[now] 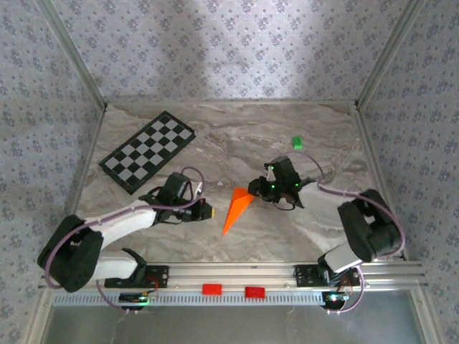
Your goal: Fold a paper plane with a square sheet of paper (pick it up from the middle)
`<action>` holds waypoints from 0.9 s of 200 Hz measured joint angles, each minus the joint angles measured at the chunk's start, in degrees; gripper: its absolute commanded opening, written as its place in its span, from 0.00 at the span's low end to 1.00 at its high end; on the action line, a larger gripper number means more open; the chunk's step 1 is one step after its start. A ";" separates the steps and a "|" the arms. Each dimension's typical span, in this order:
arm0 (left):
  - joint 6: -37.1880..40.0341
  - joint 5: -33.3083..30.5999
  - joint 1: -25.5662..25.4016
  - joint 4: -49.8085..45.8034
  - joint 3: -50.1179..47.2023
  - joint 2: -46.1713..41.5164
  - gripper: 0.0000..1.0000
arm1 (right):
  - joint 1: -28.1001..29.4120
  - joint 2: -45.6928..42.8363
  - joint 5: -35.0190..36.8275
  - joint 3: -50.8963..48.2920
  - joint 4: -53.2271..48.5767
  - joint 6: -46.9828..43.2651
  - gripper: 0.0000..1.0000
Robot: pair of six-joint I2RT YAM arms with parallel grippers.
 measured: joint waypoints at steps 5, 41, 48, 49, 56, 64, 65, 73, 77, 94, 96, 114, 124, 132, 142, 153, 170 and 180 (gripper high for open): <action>0.00 0.17 0.33 0.17 1.07 1.49 0.10 | -0.09 -1.27 0.50 -0.81 -0.11 0.26 0.30; -0.72 2.43 1.49 2.40 7.48 12.41 0.17 | -0.11 -6.51 2.12 -8.15 -0.90 2.23 0.34; -1.01 2.84 1.51 2.86 8.15 13.97 0.18 | -0.09 -6.80 2.16 -9.18 -1.07 2.71 0.34; -1.03 2.93 1.53 2.97 8.28 14.32 0.18 | -0.09 -6.86 2.16 -9.38 -1.09 2.84 0.34; -1.16 3.32 1.55 3.32 8.98 15.89 0.18 | 0.07 -6.97 2.16 -10.14 -1.11 3.34 0.34; -1.29 3.80 1.53 3.63 9.68 17.38 0.18 | 0.28 -6.97 2.12 -10.64 -1.16 3.72 0.34; -1.31 3.87 1.53 3.65 9.75 17.49 0.19 | 0.33 -6.97 2.14 -10.69 -1.18 3.80 0.34; -1.60 4.35 1.53 4.44 10.19 18.73 0.20 | 0.66 -6.95 2.12 -10.84 -1.25 4.04 0.34; -1.70 4.55 1.53 4.90 10.27 19.28 0.21 | 0.83 -6.93 2.10 -10.84 -1.18 4.22 0.34; -2.14 5.90 1.53 5.92 10.54 20.81 0.24 | 1.70 -6.36 2.03 -10.67 -0.26 4.61 0.33; -2.03 6.08 1.53 6.01 10.64 21.07 0.24 | 1.79 -6.23 2.03 -10.62 -0.22 4.61 0.33; -1.92 7.41 1.38 6.05 11.74 22.69 0.24 | 2.86 -4.24 1.81 -9.73 0.26 4.68 0.31; -1.68 7.72 1.38 6.05 12.48 23.71 0.23 | 3.48 -2.82 1.66 -8.98 0.50 4.68 0.29; -1.57 8.04 1.36 6.03 13.07 24.48 0.22 | 4.00 -1.66 1.64 -8.31 0.55 4.70 0.27; -1.46 8.31 1.14 6.03 13.62 25.24 0.21 | 4.50 -0.72 1.70 -7.58 0.52 4.83 0.26; -1.22 8.48 1.03 5.97 14.27 26.03 0.20 | 4.57 -0.11 1.68 -7.10 0.46 4.87 0.25; -0.90 8.63 0.55 5.73 15.34 27.36 0.20 | 4.61 0.46 1.68 -6.60 -0.11 4.85 0.23; -0.55 8.63 0.22 5.31 16.02 28.09 0.19 | 4.61 0.61 1.70 -6.45 -0.35 4.87 0.22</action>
